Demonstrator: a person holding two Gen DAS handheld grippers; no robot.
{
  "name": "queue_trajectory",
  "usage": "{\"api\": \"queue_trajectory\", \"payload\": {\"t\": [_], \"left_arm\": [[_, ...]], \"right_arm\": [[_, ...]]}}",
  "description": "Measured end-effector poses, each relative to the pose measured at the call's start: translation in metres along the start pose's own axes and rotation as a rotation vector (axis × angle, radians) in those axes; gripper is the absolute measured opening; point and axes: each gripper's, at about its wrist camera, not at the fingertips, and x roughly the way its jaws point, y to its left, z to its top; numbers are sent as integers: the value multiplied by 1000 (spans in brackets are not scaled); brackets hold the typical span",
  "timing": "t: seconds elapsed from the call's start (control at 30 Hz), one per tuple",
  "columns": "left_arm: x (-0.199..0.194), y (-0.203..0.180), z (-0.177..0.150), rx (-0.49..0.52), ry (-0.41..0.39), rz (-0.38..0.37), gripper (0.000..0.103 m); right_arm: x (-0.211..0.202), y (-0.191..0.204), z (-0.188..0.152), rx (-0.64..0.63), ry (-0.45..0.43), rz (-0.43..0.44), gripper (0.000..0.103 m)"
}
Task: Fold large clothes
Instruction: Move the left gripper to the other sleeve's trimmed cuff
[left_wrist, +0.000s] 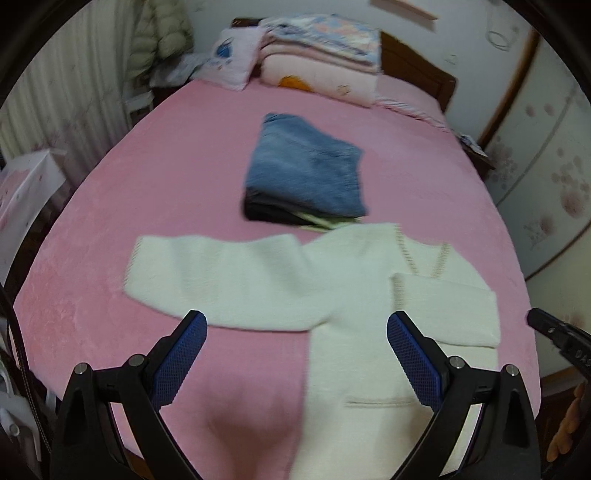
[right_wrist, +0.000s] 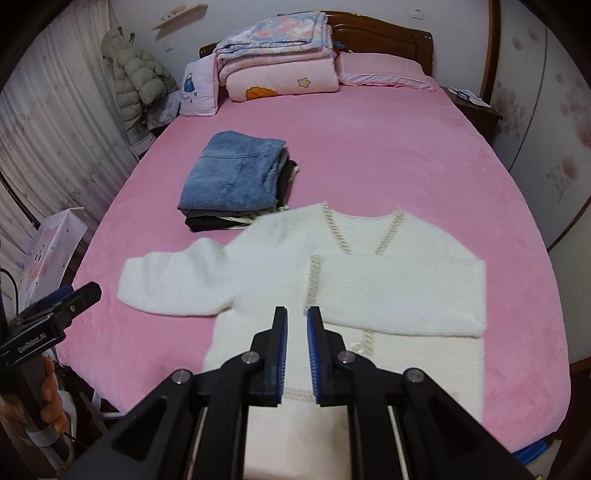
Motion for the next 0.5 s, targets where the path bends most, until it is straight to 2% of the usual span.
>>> {"api": "queue_trajectory", "payload": {"t": [0.1, 0.27, 0.5], "left_arm": [[25, 57, 6, -45, 47, 26, 98], [78, 144, 6, -120, 94, 114, 98], [171, 242, -14, -358, 166, 83, 95]], "right_arm": [[18, 34, 12, 18, 18, 2, 10], [56, 82, 19, 36, 66, 34, 10], [122, 136, 22, -2, 181, 40, 10]]}}
